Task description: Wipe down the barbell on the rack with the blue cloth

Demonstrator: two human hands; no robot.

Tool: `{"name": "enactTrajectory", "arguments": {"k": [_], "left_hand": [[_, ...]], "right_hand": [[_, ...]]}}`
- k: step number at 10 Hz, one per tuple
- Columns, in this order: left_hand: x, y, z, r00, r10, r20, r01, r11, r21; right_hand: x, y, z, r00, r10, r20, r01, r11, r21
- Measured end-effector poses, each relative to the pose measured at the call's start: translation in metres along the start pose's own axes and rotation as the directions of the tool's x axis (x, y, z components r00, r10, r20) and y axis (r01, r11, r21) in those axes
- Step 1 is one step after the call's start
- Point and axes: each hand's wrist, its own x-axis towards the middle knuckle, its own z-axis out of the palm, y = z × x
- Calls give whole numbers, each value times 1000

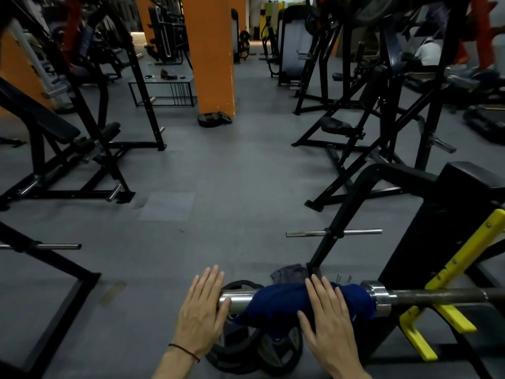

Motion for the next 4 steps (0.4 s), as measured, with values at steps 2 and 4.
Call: {"name": "enactTrajectory", "arguments": {"k": [2, 4], "left_hand": [[-2, -5, 1, 1000, 14, 13, -15, 999, 45], [61, -19, -4, 978, 120, -172, -110, 992, 67]], "right_hand": [[5, -5, -9, 992, 31, 125, -31, 1000, -5], [67, -22, -12, 987, -52, -151, 57, 998, 33]]}}
